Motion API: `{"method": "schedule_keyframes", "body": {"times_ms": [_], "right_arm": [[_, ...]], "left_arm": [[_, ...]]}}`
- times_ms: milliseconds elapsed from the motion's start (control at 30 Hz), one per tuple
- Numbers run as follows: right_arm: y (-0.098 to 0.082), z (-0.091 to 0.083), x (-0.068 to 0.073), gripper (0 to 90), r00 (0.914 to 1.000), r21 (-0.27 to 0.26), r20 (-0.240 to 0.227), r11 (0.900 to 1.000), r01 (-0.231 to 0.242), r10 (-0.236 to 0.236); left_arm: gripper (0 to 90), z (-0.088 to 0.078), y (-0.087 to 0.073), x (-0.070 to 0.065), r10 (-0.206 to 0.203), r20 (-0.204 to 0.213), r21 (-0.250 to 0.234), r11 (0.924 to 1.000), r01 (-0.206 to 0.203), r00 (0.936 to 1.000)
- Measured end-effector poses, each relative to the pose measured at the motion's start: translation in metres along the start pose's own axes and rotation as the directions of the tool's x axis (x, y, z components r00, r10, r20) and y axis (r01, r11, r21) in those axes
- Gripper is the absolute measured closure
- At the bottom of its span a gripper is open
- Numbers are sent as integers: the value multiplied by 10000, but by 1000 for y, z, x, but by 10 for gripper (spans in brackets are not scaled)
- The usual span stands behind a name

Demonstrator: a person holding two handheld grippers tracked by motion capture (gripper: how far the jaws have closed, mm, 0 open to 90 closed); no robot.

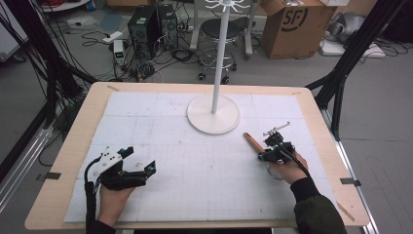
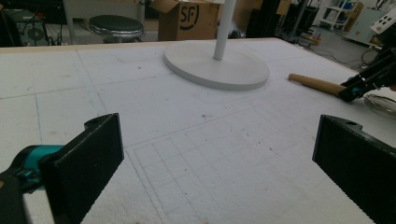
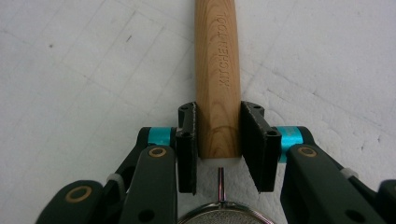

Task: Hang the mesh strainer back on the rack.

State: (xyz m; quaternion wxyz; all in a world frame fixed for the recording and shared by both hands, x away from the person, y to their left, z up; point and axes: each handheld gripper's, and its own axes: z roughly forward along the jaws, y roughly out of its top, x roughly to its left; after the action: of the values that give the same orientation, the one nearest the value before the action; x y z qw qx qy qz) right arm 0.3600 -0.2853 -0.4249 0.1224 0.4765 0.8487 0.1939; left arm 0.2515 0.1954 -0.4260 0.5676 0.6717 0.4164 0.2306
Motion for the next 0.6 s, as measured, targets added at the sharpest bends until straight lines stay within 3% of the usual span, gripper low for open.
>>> {"method": "schedule_keyframes", "body": {"times_ms": [267,400,600], "right_arm": [[12,3,0,685,10000,886,-45,9961,-61,66],[13,4,0,687,9999,963,-49,9952,-158,164],[16,4,4,690,9996,1145,225,9934,118,-145]], "left_arm": [[25,1,-1,-1,52,-1,66,10000,-52,10000],[25,2,-1,0,46,-4,93,9999,-46,10000],[25,4,-1,-1,63,27,115,9999,-63,10000]]}}
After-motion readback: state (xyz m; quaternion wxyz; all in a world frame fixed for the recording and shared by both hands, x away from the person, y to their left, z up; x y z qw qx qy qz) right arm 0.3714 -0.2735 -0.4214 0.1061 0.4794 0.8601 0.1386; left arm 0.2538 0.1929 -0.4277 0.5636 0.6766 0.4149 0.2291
